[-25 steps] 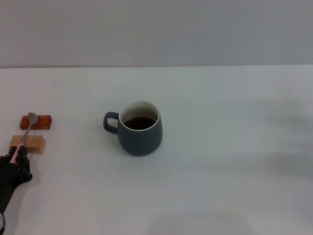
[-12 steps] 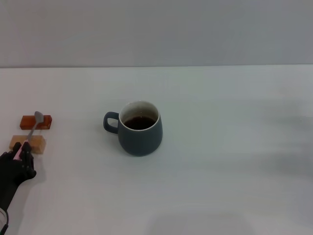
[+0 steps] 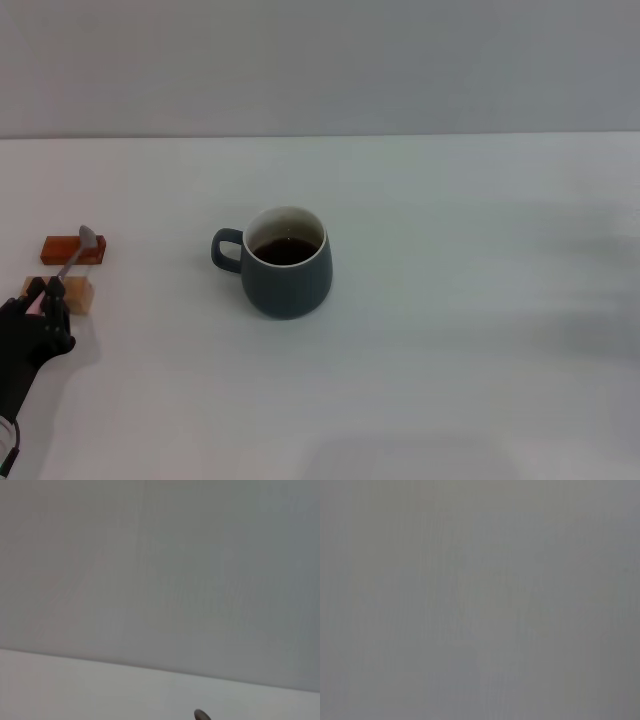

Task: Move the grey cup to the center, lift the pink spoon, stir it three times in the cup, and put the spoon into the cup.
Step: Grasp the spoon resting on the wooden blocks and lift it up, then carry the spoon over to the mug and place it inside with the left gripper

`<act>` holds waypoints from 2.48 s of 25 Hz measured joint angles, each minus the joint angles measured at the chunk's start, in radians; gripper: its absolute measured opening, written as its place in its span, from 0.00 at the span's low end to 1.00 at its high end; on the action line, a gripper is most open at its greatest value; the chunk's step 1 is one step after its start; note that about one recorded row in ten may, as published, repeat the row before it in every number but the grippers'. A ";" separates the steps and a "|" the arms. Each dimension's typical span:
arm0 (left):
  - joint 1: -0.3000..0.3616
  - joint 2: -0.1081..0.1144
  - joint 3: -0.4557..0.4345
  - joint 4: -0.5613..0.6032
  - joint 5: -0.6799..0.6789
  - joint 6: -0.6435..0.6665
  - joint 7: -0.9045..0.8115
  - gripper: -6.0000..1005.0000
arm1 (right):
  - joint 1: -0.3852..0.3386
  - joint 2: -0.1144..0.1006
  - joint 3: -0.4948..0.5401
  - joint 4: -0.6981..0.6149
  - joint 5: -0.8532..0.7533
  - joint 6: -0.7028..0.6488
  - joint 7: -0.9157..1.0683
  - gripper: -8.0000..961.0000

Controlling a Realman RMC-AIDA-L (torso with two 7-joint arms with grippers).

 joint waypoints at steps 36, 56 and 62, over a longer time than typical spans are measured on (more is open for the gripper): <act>0.113 0.203 -0.030 -0.404 0.084 -0.056 -0.354 0.15 | -0.001 0.003 0.000 0.000 0.000 0.003 0.000 0.66; 0.099 0.408 0.023 -0.666 0.246 -0.131 -0.642 0.15 | -0.001 0.005 0.000 0.000 0.000 0.004 0.004 0.66; 0.065 0.459 0.079 -0.689 0.246 -0.125 -0.651 0.15 | -0.001 0.005 0.000 -0.002 0.000 0.004 0.005 0.66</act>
